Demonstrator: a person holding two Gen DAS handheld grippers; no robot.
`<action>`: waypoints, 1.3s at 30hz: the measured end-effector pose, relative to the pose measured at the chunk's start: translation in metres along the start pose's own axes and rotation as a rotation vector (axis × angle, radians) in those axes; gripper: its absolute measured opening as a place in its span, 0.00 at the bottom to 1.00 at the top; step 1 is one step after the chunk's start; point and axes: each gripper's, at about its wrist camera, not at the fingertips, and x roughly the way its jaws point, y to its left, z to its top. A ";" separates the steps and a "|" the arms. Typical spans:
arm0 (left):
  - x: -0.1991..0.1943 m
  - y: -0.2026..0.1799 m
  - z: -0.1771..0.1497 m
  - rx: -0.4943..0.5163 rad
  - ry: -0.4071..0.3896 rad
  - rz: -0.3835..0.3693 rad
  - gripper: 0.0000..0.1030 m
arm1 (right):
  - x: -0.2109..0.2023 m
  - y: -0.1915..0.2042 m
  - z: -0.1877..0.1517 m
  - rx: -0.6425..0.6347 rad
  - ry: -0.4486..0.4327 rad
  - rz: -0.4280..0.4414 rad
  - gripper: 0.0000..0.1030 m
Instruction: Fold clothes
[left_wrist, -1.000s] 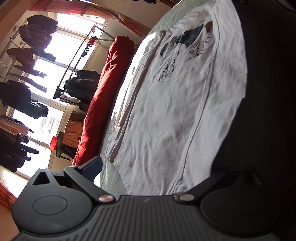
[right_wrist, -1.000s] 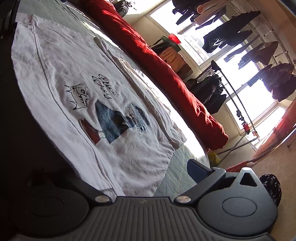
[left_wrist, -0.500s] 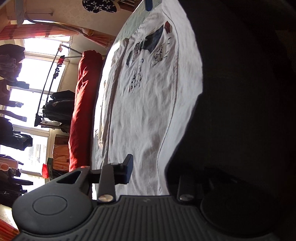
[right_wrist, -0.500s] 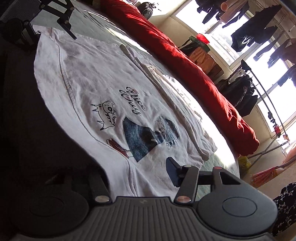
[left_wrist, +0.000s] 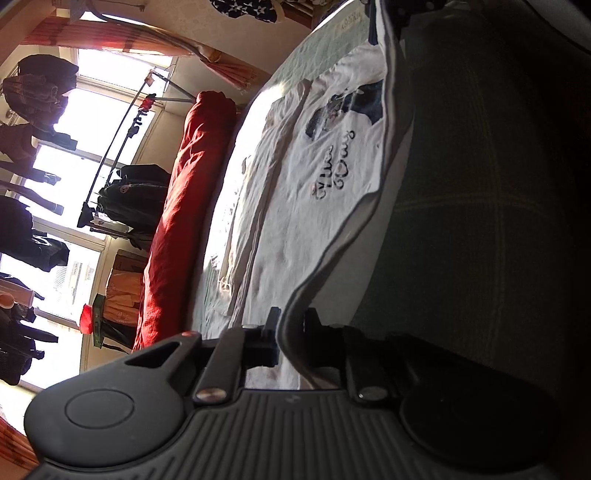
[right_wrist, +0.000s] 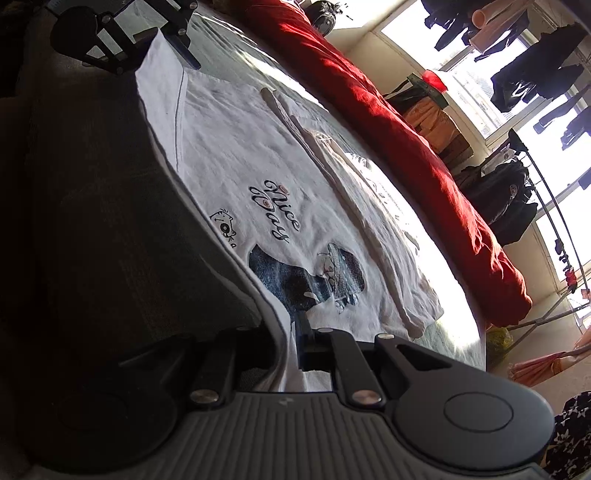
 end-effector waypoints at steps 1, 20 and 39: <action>0.001 0.001 0.000 -0.003 0.001 0.001 0.12 | 0.000 -0.002 0.000 0.001 0.000 -0.004 0.12; 0.036 0.040 0.008 -0.037 0.004 0.051 0.12 | 0.026 -0.049 0.013 0.033 -0.007 -0.081 0.12; 0.133 0.112 0.013 -0.099 -0.004 0.075 0.12 | 0.109 -0.138 0.044 0.104 -0.024 -0.142 0.12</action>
